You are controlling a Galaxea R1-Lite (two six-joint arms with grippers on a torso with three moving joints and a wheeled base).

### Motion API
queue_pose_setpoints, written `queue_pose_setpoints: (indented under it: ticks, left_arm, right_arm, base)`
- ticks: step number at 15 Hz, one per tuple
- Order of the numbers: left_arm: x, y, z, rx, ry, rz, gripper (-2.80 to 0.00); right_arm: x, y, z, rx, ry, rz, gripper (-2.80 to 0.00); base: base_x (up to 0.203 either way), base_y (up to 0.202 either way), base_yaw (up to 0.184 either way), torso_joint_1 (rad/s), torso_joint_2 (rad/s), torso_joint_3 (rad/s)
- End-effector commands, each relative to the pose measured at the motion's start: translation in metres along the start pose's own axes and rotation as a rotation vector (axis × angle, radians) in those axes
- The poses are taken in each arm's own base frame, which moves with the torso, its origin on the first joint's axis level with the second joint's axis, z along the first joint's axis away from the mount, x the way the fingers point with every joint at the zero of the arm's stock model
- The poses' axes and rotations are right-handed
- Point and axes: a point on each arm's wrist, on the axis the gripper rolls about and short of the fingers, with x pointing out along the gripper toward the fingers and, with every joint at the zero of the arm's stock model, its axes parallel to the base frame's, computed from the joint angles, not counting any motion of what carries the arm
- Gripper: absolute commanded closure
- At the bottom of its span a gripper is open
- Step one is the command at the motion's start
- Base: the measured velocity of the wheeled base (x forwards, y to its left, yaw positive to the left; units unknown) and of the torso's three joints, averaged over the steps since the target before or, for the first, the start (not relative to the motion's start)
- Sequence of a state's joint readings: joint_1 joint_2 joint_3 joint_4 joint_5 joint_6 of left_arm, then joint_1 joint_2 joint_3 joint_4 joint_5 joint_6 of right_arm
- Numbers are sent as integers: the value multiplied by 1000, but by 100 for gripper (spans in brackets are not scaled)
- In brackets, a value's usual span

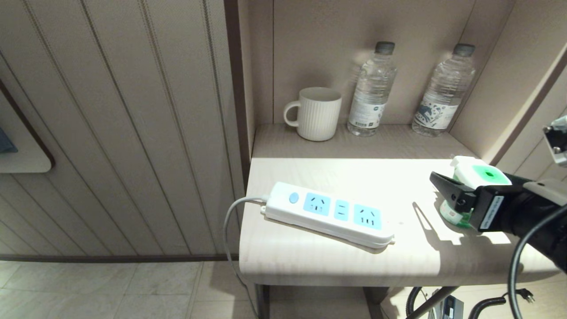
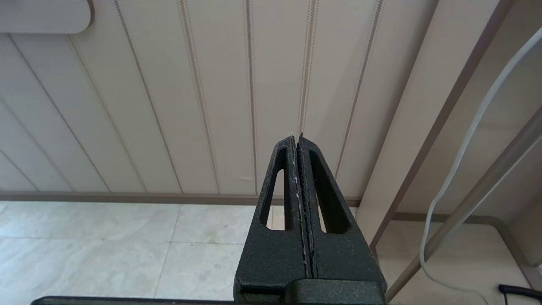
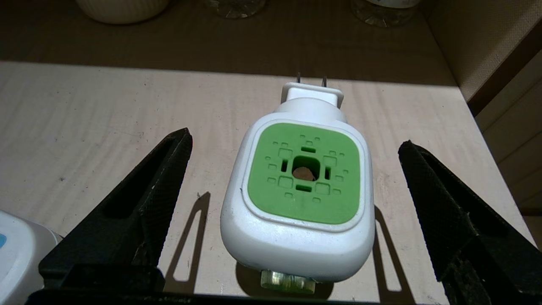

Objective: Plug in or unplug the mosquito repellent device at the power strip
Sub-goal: Pick up the mosquito repellent liquid

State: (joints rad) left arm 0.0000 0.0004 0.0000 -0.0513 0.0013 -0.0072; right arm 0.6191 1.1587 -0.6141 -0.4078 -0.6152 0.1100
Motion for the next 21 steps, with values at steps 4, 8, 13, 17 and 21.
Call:
queue_pose_setpoints:
  ticks: [4, 8, 13, 17, 21]
  left_arm:
    - [0, 0, 0, 0, -1, 2, 0]
    - [0, 0, 0, 0, -1, 1, 0]
    - [0, 0, 0, 0, -1, 0, 0]
    - [0, 0, 0, 0, -1, 0, 0]
    - [0, 0, 0, 0, 0, 0, 0]
  right_arm:
    - [6, 3, -3, -10, 7, -8, -280]
    - [15, 2, -2, -7, -4, -41, -280]
    - [15, 0, -5, -17, -23, -45, -280]
    - [17, 2, -5, -14, -24, -44, -280]
    - [24, 3, -7, -8, -27, -57, 0]
  base:
    - [0, 0, 0, 0, 0, 0]
    - [0, 0, 0, 0, 0, 0]
    - [0, 0, 0, 0, 0, 0]
    - [0, 0, 0, 0, 0, 0]
    - [0, 0, 0, 0, 0, 0]
